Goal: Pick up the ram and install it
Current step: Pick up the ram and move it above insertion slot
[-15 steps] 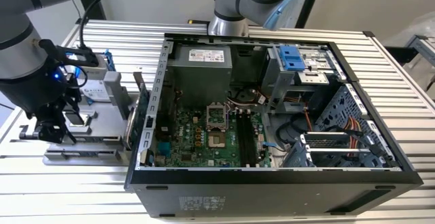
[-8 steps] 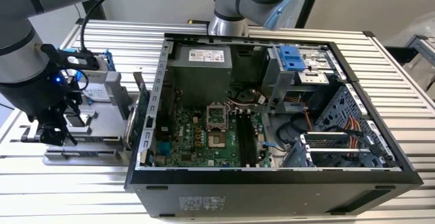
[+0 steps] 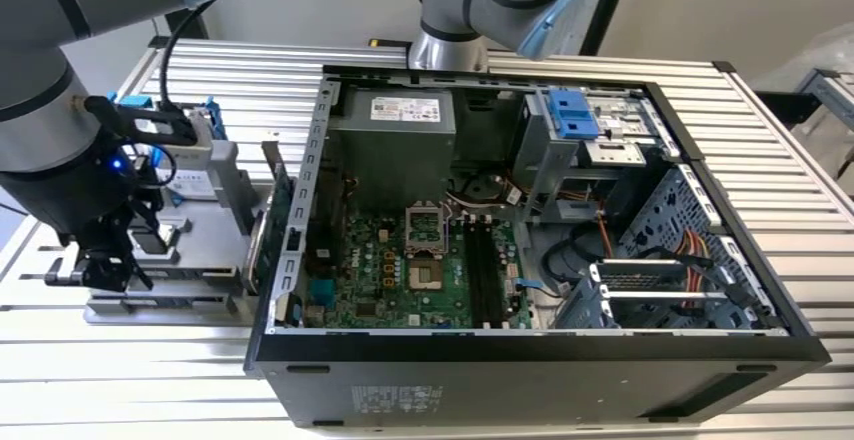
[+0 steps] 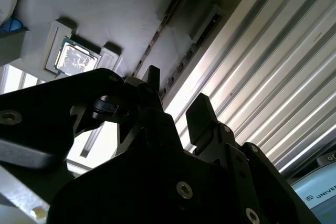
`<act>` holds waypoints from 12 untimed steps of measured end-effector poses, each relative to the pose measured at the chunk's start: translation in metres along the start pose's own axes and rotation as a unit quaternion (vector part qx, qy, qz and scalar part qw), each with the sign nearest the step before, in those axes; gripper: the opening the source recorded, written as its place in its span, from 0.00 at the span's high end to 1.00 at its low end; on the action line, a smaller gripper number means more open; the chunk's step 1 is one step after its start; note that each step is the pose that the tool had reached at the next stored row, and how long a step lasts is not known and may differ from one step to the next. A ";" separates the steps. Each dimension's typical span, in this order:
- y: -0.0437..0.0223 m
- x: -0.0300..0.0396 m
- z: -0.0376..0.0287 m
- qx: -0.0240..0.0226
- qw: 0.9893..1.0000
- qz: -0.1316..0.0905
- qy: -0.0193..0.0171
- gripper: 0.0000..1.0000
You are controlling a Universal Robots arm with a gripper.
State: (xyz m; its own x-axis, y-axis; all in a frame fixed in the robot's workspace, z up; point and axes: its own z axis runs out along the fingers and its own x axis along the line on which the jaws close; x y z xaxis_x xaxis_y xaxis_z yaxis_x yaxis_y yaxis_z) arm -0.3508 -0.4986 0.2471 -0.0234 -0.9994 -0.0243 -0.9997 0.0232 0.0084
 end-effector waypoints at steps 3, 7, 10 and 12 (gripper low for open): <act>0.0000 0.0006 0.0023 0.000 1.000 0.000 0.000 0.00; -0.0001 0.0018 0.0050 -0.001 1.000 0.000 0.000 0.00; -0.0001 0.0027 0.0070 -0.001 1.000 0.001 0.000 0.00; -0.0001 0.0033 0.0083 -0.002 1.000 0.001 0.000 0.00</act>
State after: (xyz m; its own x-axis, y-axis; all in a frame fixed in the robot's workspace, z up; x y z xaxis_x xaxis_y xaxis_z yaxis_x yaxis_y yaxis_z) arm -0.3508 -0.5017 0.2387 -0.0249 -0.9994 -0.0242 -0.9996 0.0246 0.0116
